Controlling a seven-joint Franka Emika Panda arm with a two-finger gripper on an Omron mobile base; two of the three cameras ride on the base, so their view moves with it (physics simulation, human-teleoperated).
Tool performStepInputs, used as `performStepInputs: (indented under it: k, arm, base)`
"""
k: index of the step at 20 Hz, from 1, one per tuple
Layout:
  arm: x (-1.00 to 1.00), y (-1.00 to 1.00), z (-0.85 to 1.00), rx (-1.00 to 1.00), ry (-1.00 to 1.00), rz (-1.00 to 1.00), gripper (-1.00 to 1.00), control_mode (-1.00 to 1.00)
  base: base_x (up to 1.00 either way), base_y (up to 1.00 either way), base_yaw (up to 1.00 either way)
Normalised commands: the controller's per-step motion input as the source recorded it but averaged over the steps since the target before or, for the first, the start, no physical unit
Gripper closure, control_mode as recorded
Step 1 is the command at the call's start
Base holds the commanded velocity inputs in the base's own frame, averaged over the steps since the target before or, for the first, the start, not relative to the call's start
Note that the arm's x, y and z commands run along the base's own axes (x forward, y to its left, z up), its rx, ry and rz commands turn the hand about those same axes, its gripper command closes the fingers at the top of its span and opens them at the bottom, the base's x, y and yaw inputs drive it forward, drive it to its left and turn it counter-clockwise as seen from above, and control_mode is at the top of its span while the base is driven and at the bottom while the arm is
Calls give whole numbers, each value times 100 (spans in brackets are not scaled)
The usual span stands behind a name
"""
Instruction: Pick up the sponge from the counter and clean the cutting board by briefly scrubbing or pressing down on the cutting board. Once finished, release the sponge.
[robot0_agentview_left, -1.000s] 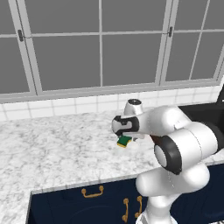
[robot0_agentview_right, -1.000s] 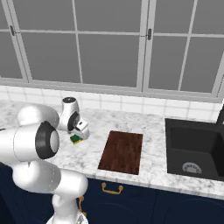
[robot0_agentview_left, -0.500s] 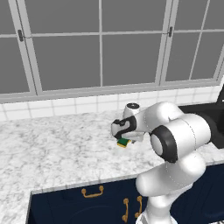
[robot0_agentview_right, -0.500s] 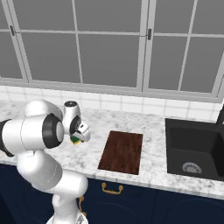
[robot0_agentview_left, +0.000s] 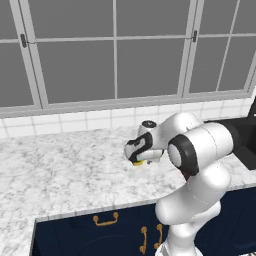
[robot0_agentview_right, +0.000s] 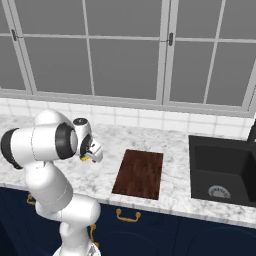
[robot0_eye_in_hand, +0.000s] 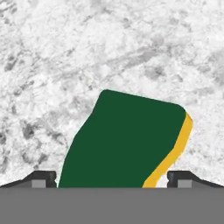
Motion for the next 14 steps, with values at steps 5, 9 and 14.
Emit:
performStepInputs:
  k: [5,9,14]
  arm:
    - [2,-6,-2,0,0,-1,100,-100]
    - [-1,-39,0,3,-2,-8,100,-100]
    - [-22,-83,11,13,-5,-15,100,-100]
  base:
    - [0,0,0]
    - [0,0,0]
    - [0,0,0]
